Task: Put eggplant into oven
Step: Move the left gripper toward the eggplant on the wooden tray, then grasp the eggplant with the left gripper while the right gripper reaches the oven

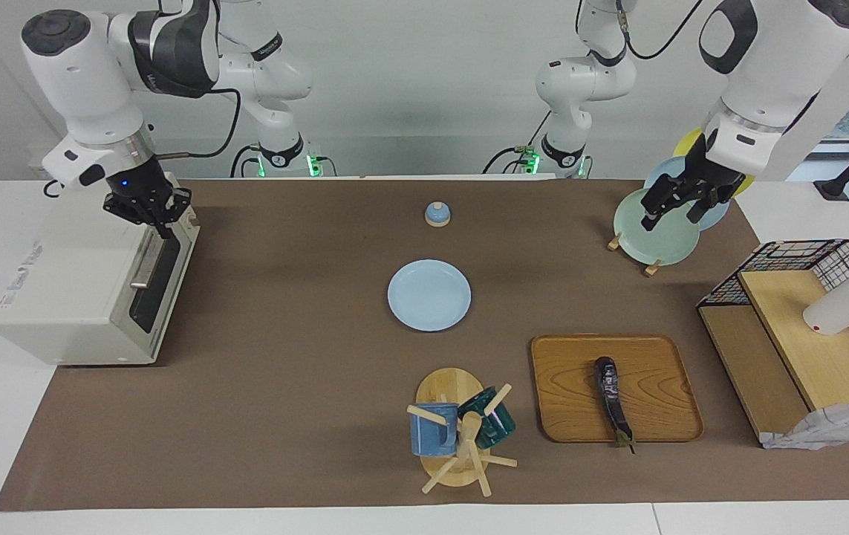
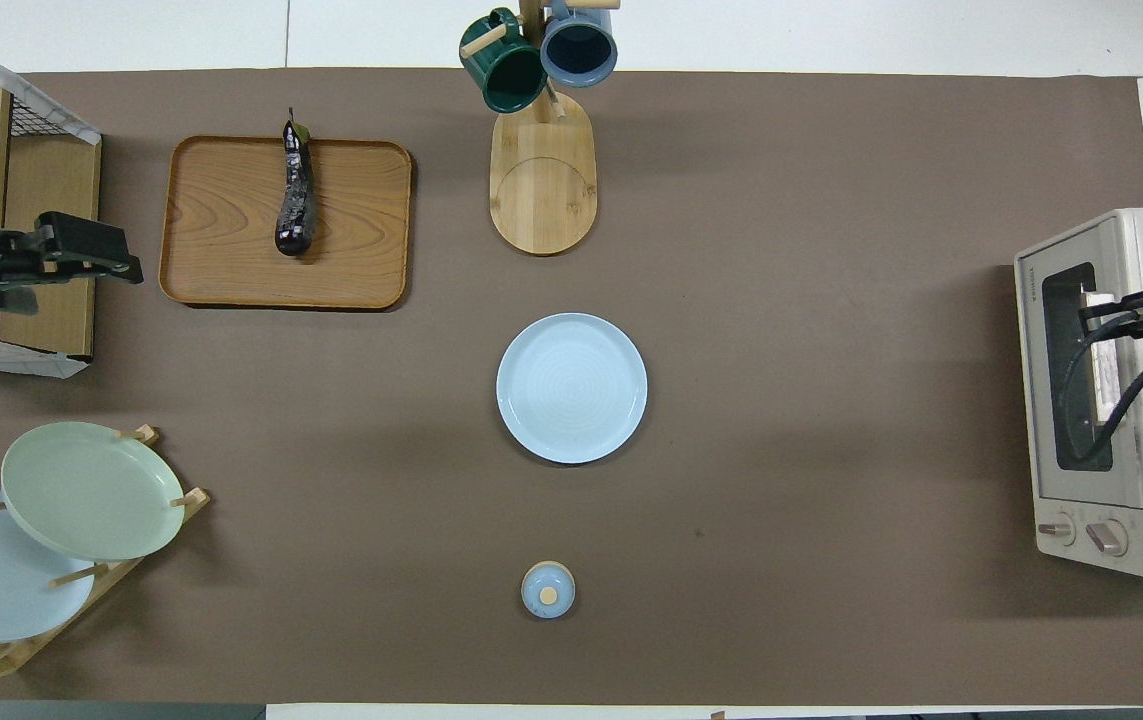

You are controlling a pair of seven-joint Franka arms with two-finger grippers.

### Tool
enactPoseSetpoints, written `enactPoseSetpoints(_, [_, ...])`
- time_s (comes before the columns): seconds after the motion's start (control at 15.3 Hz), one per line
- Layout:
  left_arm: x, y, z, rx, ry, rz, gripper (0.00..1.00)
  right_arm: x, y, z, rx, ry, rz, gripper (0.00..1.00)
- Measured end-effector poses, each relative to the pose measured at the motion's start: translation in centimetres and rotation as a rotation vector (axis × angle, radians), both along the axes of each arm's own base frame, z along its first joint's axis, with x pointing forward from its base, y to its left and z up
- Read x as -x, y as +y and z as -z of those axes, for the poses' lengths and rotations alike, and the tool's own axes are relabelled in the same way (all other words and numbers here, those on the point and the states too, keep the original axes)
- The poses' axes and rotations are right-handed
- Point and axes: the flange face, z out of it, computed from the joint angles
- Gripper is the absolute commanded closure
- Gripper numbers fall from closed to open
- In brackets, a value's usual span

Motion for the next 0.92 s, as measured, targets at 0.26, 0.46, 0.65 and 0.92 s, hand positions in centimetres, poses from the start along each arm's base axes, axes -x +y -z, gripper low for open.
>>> enactPoseSetpoints(0.26, [-4.2,-0.9,6.9,0.016,0.025,0.004,0.00,0.9,-2.0,2.4,0.053,0.000,0.015,1.00])
enactPoseSetpoints(0.46, [-7.4,-3.2,13.6,0.029,0.034,0.036,0.00,1.4,-3.5,4.3,0.057,0.001,0.038,1.00])
enactPoseSetpoints(0.65, [-10.1,-4.7,18.8,0.024,0.056,0.108,0.00,1.5,-3.7,5.5,0.056,0.008,0.039,1.00])
enactPoseSetpoints(0.92, [-12.7,-5.4,24.4,-0.016,0.077,0.191,0.00,1.5,-3.9,6.2,0.063,0.021,0.036,1.00])
